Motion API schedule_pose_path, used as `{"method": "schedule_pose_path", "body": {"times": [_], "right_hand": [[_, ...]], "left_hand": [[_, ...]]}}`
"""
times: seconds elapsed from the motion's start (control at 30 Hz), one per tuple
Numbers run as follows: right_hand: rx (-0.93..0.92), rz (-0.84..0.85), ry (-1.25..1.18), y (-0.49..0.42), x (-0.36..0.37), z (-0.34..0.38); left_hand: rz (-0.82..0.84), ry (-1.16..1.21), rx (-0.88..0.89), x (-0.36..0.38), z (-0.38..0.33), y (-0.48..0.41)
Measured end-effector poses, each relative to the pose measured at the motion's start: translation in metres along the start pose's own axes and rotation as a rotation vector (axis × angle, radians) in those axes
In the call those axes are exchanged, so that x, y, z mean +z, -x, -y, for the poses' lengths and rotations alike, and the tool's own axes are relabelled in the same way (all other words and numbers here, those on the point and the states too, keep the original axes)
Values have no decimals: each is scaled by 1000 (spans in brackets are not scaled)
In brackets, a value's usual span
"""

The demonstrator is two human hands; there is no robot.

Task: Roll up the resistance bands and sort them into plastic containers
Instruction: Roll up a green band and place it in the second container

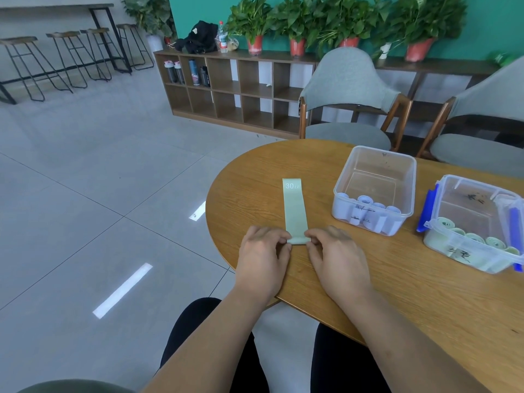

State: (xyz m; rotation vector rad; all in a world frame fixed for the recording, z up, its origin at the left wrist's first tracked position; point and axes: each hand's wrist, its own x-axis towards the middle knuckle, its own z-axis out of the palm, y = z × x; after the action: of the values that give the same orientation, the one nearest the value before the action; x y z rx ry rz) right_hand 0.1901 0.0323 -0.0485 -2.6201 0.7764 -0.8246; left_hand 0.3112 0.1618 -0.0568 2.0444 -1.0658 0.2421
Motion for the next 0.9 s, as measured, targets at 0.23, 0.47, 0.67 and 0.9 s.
{"method": "schedule_pose_path", "body": {"times": [0.23, 0.47, 0.67, 0.9], "right_hand": [[89, 5, -161, -2, -5, 0], [92, -2, -195, -2, -5, -4], [61, -12, -154, -2, -2, -6], [78, 2, -205, -2, -2, -10]], "left_hand": [[18, 79, -49, -3, 0, 1], [33, 87, -45, -5, 0, 2], [5, 33, -23, -2, 0, 2], [30, 45, -53, -3, 1, 1]]}}
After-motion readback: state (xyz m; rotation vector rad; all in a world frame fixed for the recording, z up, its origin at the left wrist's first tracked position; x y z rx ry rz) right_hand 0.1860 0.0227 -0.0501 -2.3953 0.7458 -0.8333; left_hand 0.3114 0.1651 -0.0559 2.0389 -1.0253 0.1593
